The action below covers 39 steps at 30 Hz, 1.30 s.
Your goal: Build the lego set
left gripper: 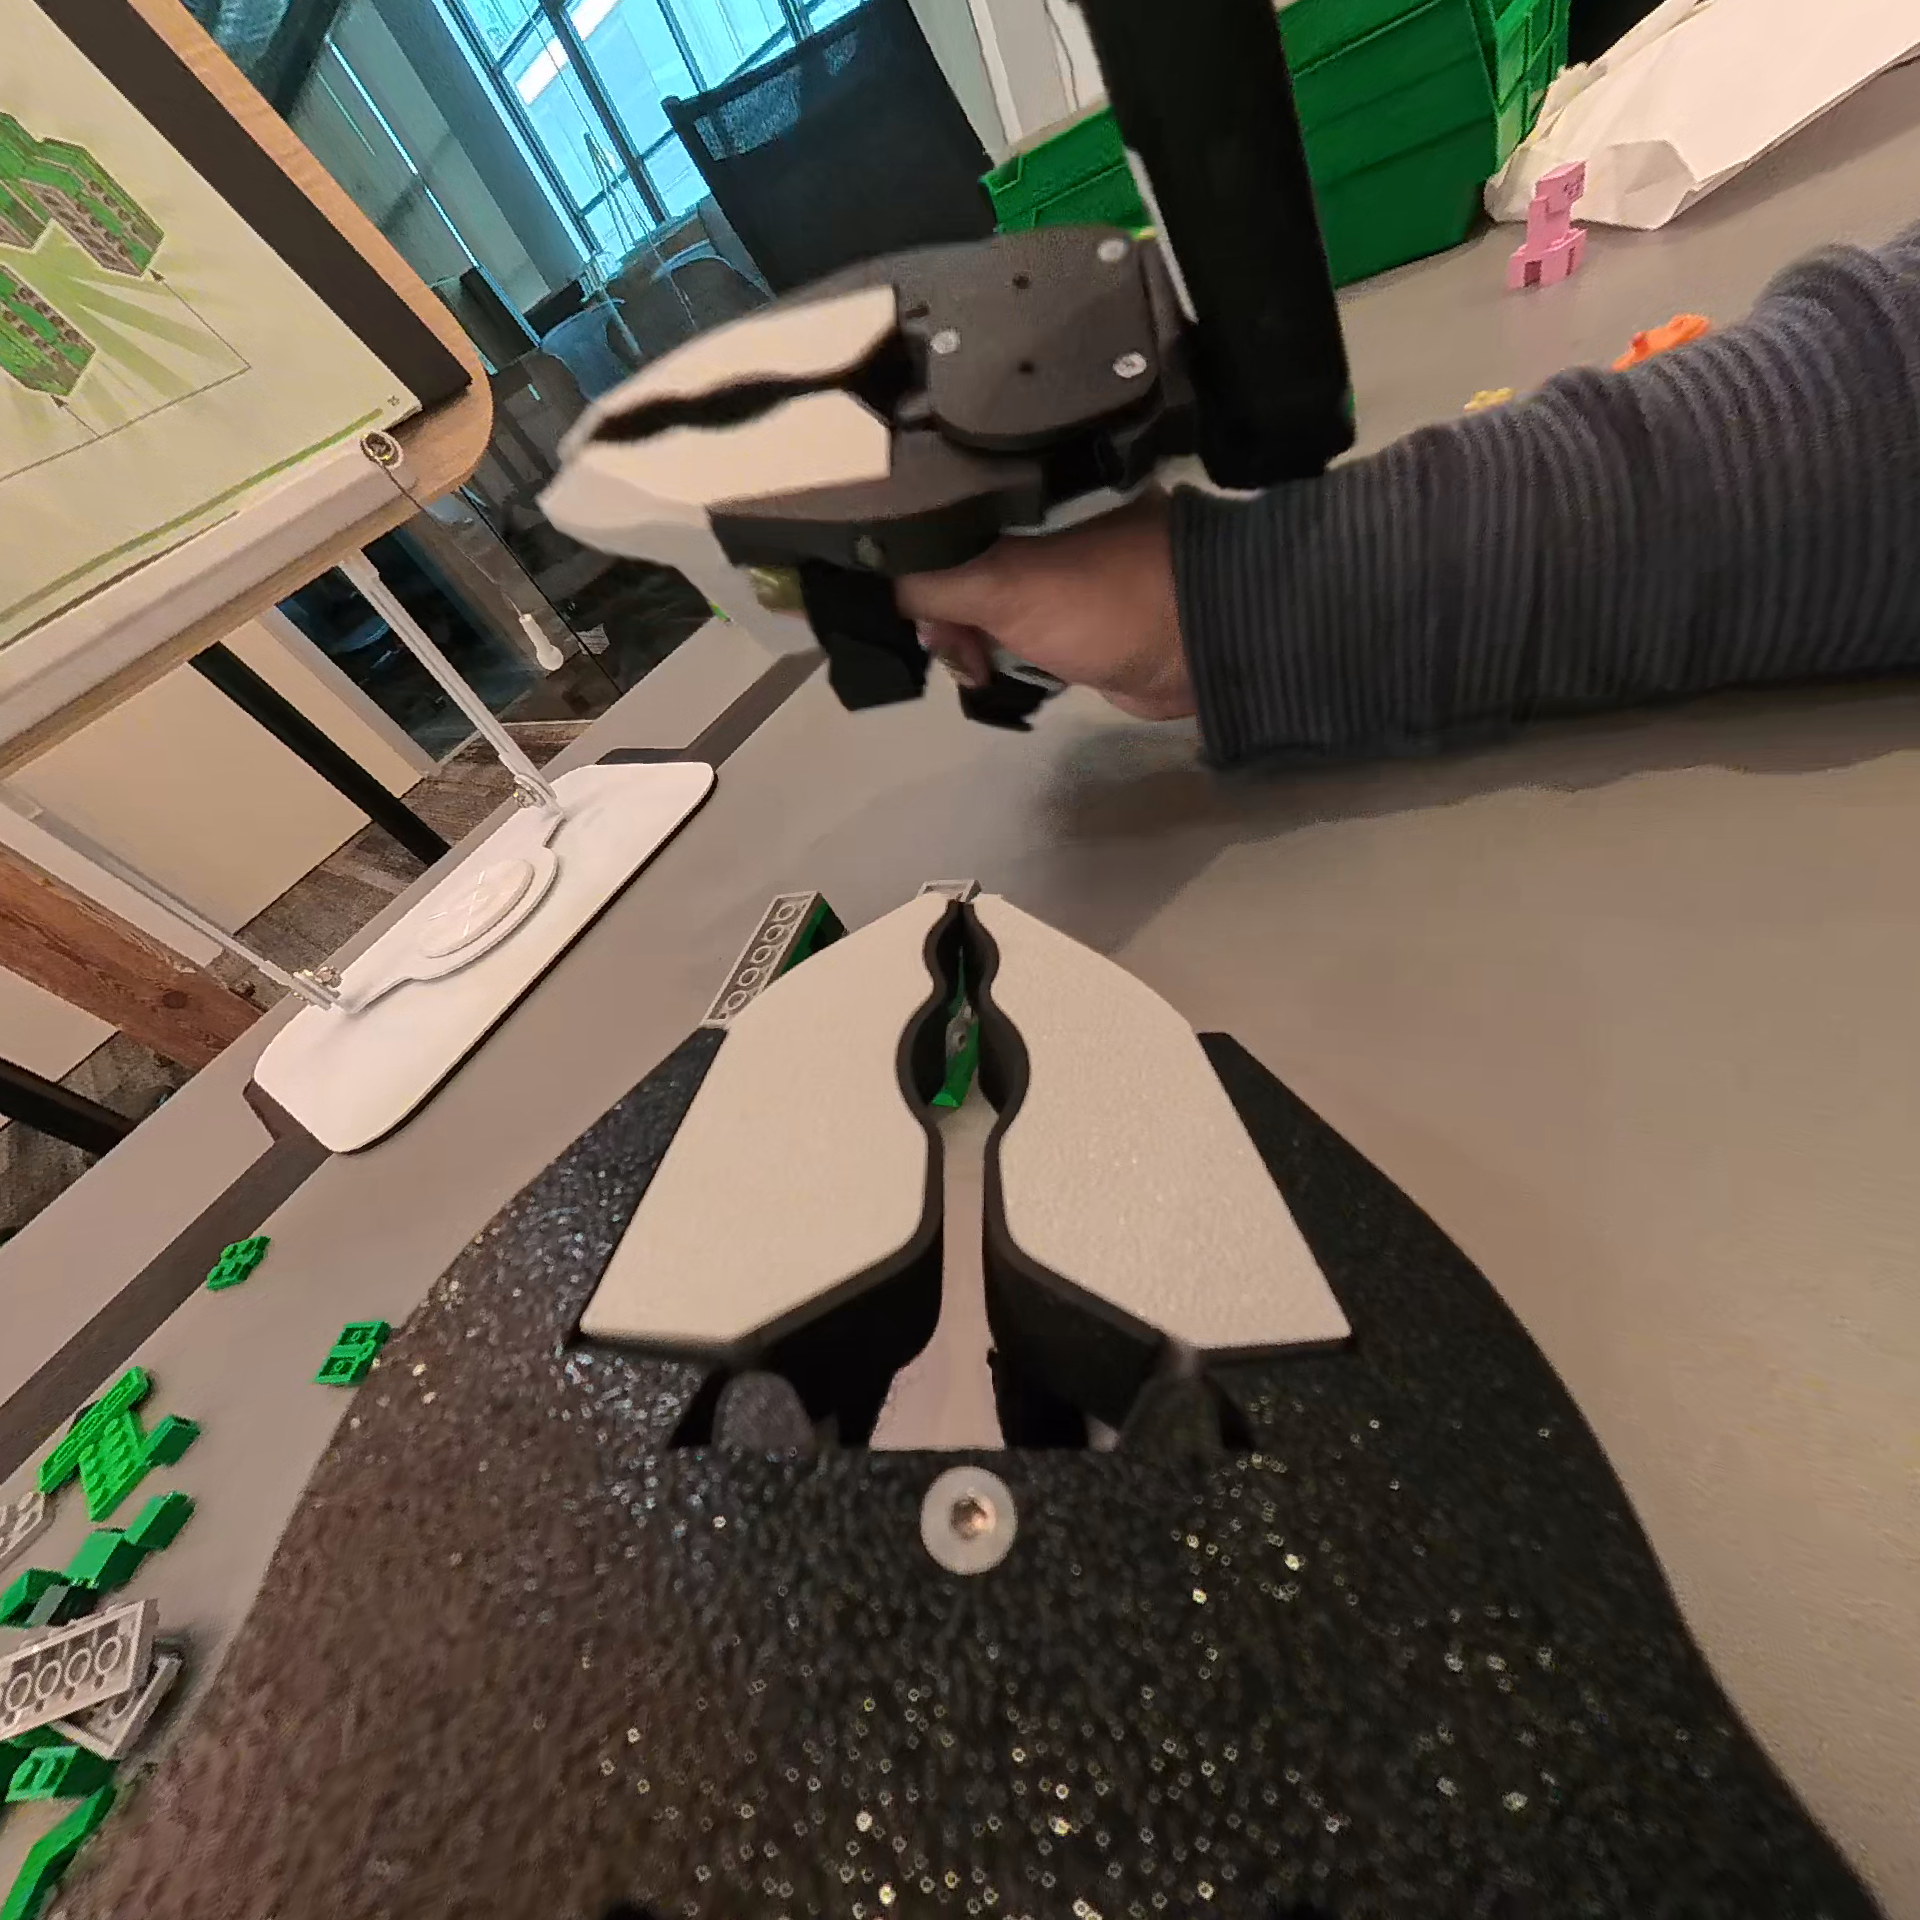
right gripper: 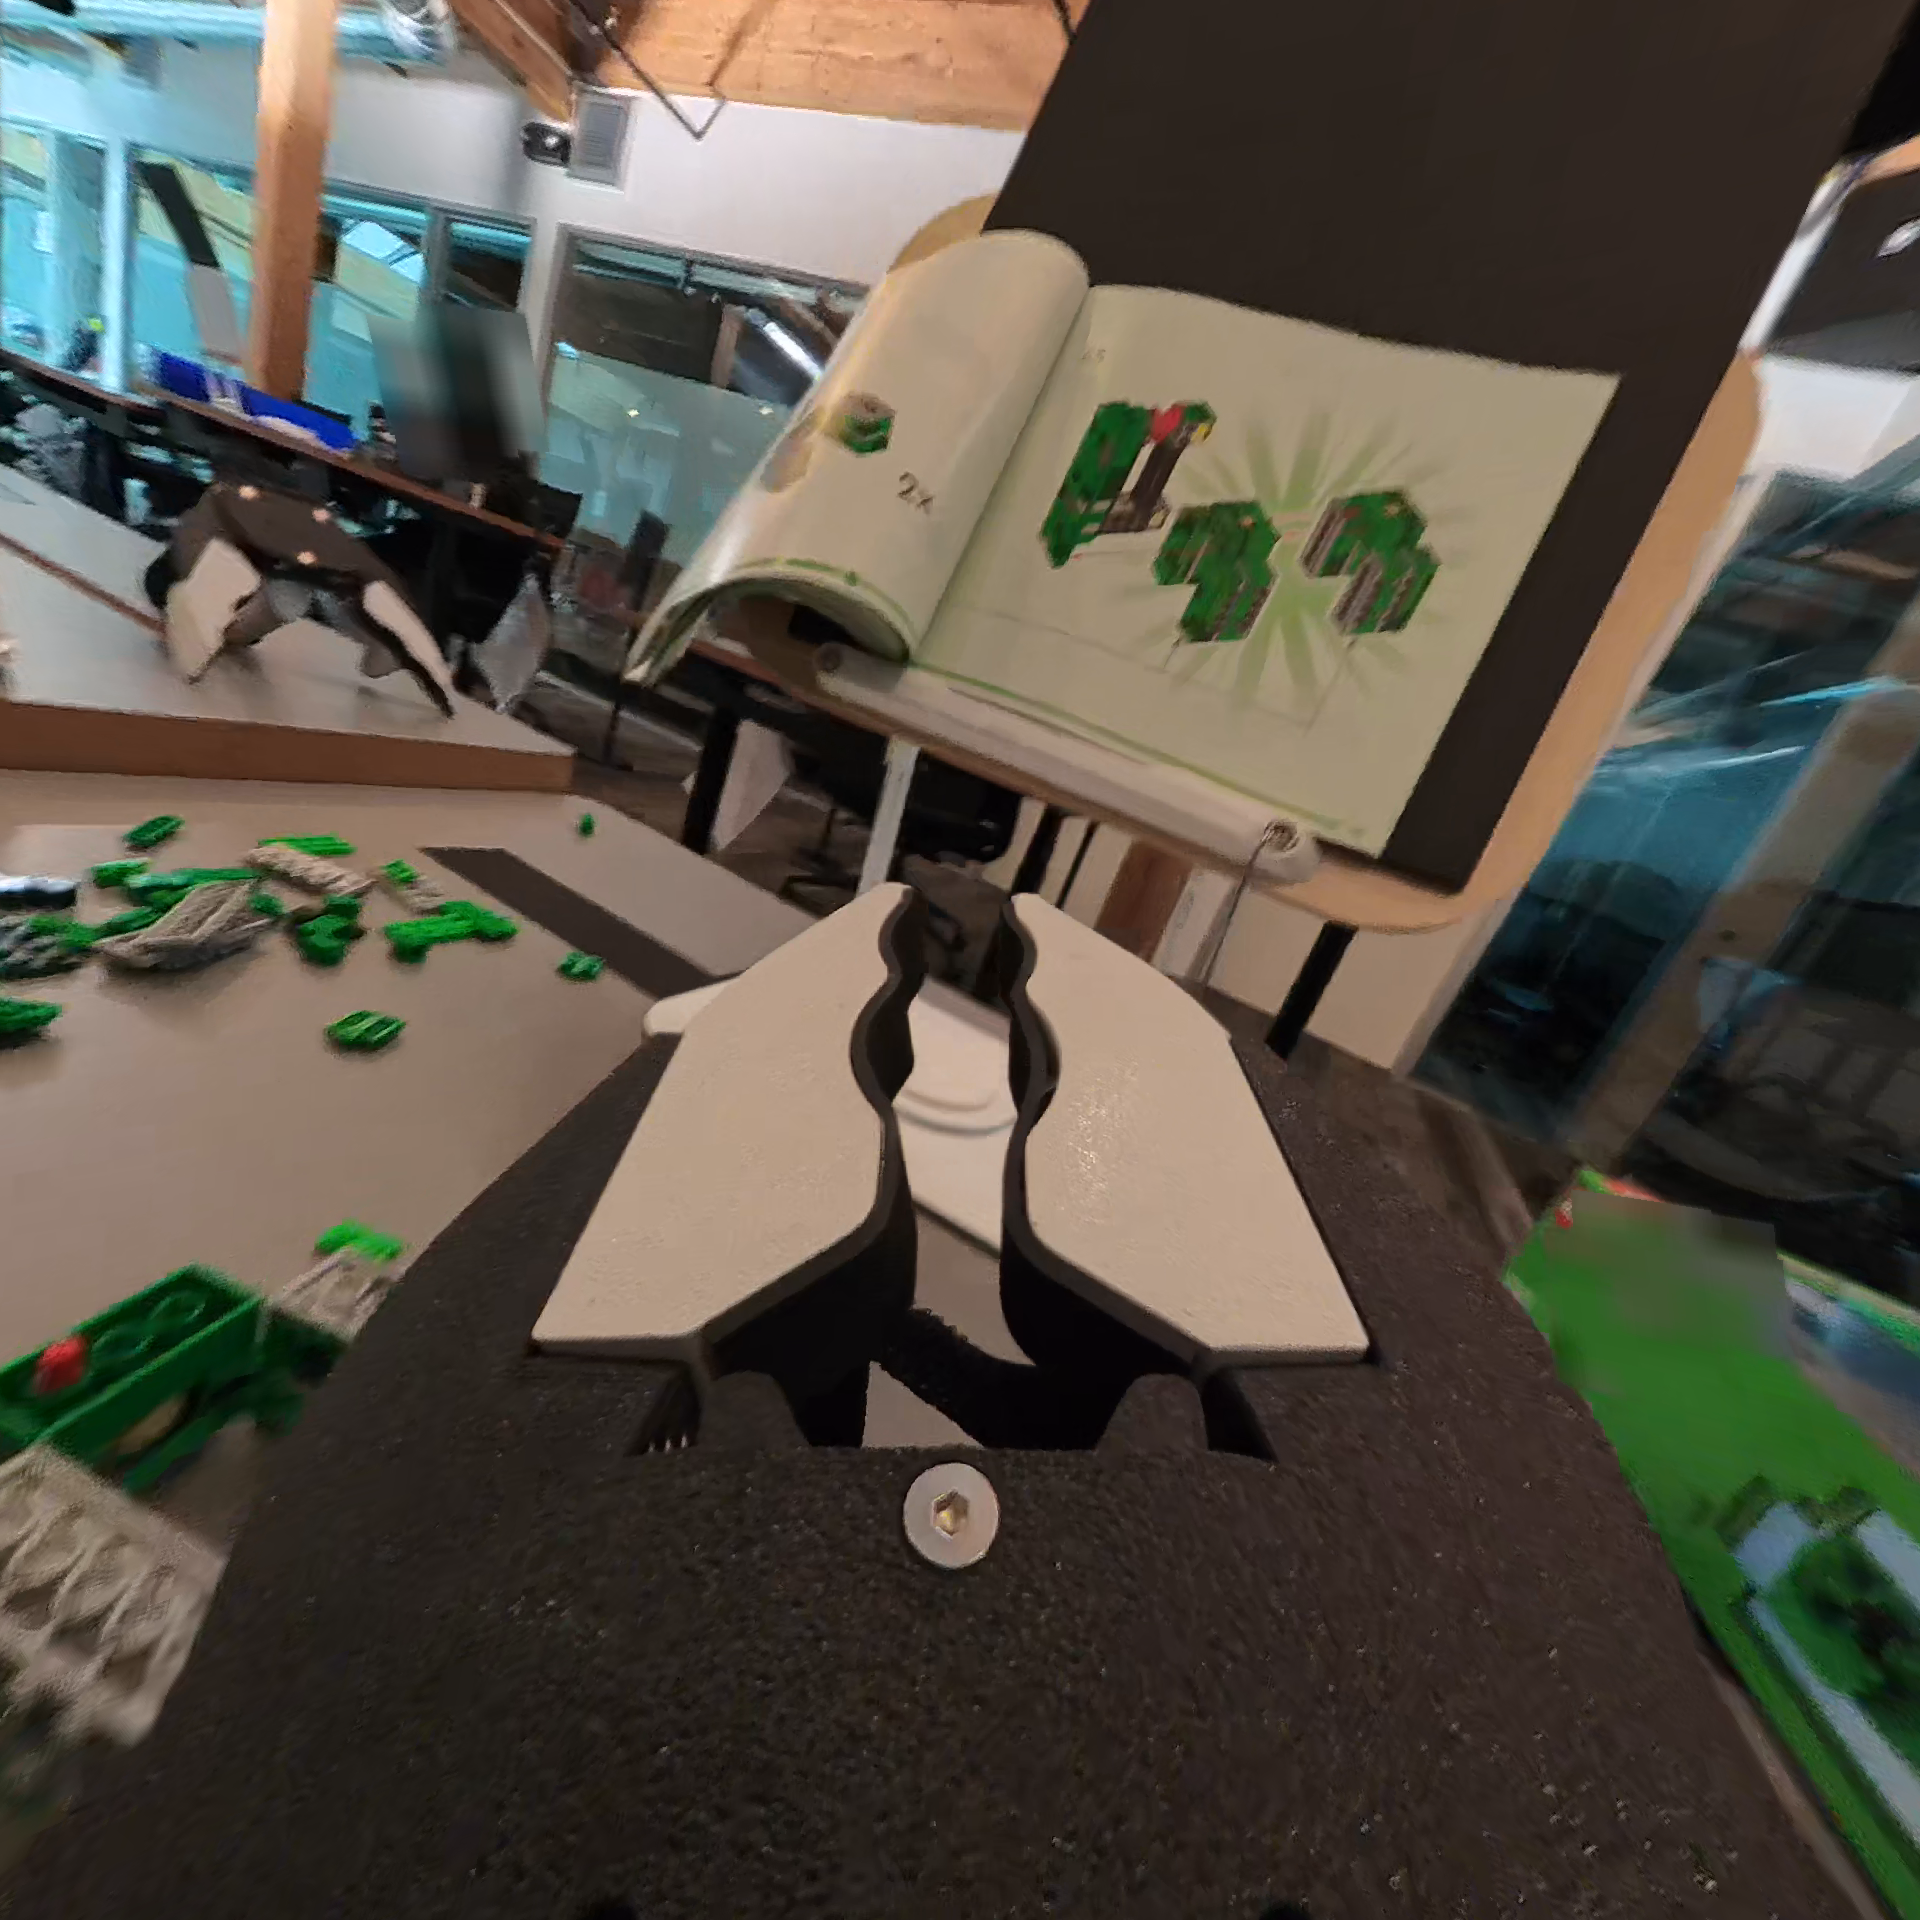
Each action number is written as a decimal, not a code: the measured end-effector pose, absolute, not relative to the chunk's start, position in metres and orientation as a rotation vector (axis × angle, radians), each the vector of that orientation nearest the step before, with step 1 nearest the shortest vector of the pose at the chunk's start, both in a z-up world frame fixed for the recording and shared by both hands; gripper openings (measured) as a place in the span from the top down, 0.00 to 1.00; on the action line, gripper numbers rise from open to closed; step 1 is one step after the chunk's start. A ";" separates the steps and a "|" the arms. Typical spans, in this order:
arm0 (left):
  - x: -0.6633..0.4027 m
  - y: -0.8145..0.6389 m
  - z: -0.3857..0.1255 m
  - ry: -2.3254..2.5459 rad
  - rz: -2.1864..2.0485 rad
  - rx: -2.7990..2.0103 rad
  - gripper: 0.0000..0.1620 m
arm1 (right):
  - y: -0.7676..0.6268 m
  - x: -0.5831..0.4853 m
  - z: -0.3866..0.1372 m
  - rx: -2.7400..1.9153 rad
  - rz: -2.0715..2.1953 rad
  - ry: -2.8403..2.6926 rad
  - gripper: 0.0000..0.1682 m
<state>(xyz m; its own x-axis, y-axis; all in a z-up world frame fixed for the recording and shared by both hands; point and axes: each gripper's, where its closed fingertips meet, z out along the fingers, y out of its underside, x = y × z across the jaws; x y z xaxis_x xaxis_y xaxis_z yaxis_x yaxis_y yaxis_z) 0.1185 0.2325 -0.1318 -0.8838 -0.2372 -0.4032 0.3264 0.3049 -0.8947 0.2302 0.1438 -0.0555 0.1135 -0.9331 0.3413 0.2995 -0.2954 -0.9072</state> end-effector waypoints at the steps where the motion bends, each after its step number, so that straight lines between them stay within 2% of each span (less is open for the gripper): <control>1: 0.119 0.233 -0.132 2.111 -1.611 0.077 1.00 | 0.143 0.235 -0.045 -1.275 -1.451 0.694 0.93; 7: 0.125 0.236 -0.126 2.085 -1.662 0.017 1.00 | 0.097 0.288 0.037 -1.007 -1.460 0.837 0.93; 10: 0.127 0.239 -0.121 2.068 -1.720 -0.019 1.00 | 0.070 0.315 0.057 -0.880 -1.447 0.947 0.90; 21: 0.122 0.235 -0.128 2.093 -1.656 0.048 1.00 | 0.023 0.339 0.024 -0.745 -1.555 1.076 0.86; 25: 0.121 0.235 -0.128 2.092 -1.654 0.060 1.00 | 0.017 0.339 0.016 -0.717 -1.474 1.088 0.84; 29: 0.120 0.234 -0.129 2.095 -1.641 0.075 1.00 | 0.023 0.342 0.013 -0.734 -1.459 1.075 0.83; 34: 0.119 0.234 -0.131 2.098 -1.628 0.086 1.00 | 0.031 0.353 0.006 -0.812 -1.430 1.085 0.76; 39: 0.118 0.234 -0.132 2.101 -1.622 0.092 1.00 | 0.027 0.350 0.005 -0.795 -1.464 1.101 0.76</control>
